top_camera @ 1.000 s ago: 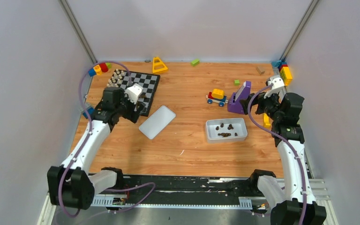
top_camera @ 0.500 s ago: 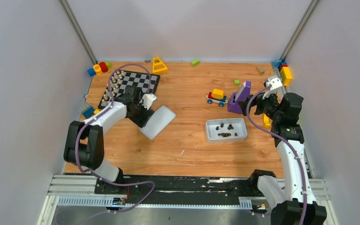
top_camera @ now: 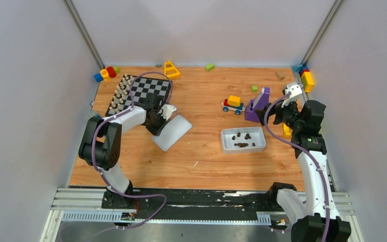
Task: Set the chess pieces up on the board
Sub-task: Move the lid to the center of the board, then move the chessboard to the center of the board.
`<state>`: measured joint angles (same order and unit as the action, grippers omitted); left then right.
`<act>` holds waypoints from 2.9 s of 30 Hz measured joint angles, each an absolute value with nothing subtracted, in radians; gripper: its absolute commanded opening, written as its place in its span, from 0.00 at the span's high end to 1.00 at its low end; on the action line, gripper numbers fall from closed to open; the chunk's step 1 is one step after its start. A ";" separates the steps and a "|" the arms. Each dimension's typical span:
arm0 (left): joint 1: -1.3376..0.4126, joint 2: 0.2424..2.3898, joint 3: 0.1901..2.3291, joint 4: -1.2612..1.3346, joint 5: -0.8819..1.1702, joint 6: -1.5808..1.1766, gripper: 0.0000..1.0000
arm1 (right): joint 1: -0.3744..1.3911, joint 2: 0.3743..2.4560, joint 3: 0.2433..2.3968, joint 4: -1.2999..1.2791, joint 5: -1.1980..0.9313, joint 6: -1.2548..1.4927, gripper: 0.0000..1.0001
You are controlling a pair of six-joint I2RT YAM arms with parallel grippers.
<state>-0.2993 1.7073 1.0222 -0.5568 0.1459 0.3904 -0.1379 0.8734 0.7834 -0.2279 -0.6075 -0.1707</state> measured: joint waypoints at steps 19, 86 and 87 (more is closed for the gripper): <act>-0.613 2.107 1.582 -0.713 0.199 0.271 1.00 | -0.138 0.873 0.760 -0.227 -0.630 -0.197 0.00; 0.021 1.523 1.404 -0.531 0.180 0.073 0.09 | 0.106 1.052 0.822 -0.230 -0.619 -0.165 0.00; 0.069 1.529 1.422 -0.527 0.198 0.052 0.09 | 0.156 1.085 0.845 -0.227 -0.598 -0.162 0.00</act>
